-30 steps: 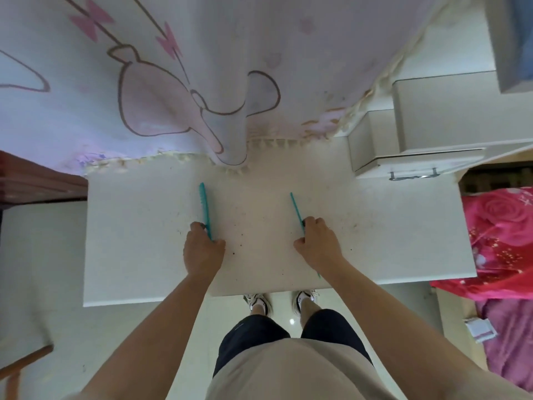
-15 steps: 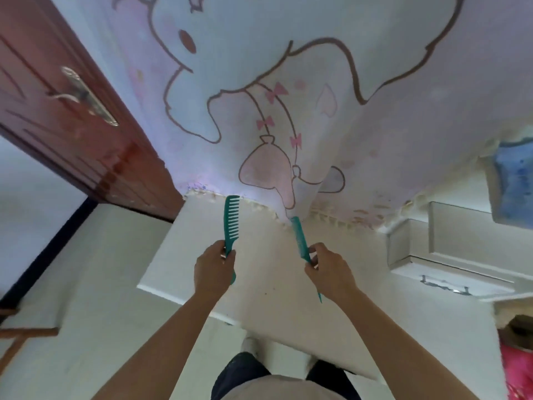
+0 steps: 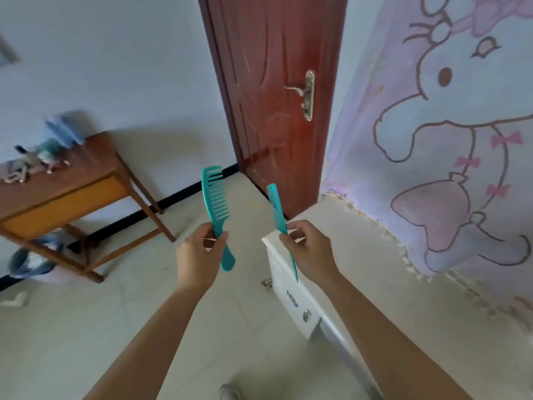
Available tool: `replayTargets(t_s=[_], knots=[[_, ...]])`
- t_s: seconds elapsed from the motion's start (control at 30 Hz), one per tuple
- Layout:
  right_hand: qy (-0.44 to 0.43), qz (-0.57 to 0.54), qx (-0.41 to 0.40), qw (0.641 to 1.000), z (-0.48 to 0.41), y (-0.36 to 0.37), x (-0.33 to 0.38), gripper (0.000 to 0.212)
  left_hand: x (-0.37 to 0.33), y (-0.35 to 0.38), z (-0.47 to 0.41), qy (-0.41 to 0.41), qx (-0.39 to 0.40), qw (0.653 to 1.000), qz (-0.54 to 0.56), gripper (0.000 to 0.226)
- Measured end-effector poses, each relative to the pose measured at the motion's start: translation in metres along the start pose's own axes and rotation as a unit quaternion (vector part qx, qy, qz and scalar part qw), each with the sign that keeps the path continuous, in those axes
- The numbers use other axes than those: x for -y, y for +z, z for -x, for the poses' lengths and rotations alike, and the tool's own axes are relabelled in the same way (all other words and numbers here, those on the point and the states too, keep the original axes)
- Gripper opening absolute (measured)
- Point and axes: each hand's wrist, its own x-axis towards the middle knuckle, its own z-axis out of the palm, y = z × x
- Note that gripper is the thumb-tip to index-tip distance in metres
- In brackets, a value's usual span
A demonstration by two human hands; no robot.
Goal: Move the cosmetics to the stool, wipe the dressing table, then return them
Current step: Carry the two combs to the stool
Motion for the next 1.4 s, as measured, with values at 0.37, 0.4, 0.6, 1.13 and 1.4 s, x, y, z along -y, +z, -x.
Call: replayTargets(t_s=[0.37, 0.4, 0.6, 1.13, 1.4], knots=[[-0.092, 0.002, 0.13, 0.987, -0.042, 0.264, 0.14, 0.011, 0.143, -0.228, -0.064, -0.052, -0.176, 0.982, 0.044, 0.009], [-0.097, 0.004, 0.143, 0.985, -0.045, 0.285, 0.15, 0.012, 0.153, -0.244, -0.069, -0.066, -0.183, 0.98, 0.053, 0.011], [-0.106, -0.011, 0.207, 0.973, -0.073, 0.39, 0.18, 0.013, 0.212, -0.302, -0.117, -0.111, -0.195, 0.973, 0.049, 0.014], [-0.087, -0.012, 0.295, 0.951, -0.325, 0.648, 0.236, 0.03, 0.362, -0.372, -0.418, -0.198, -0.183, 0.963, -0.028, 0.011], [-0.092, 0.016, 0.295, 0.951, -0.426, 0.773, 0.278, 0.022, 0.438, -0.422, -0.536, -0.247, -0.177, 0.952, -0.019, 0.026]])
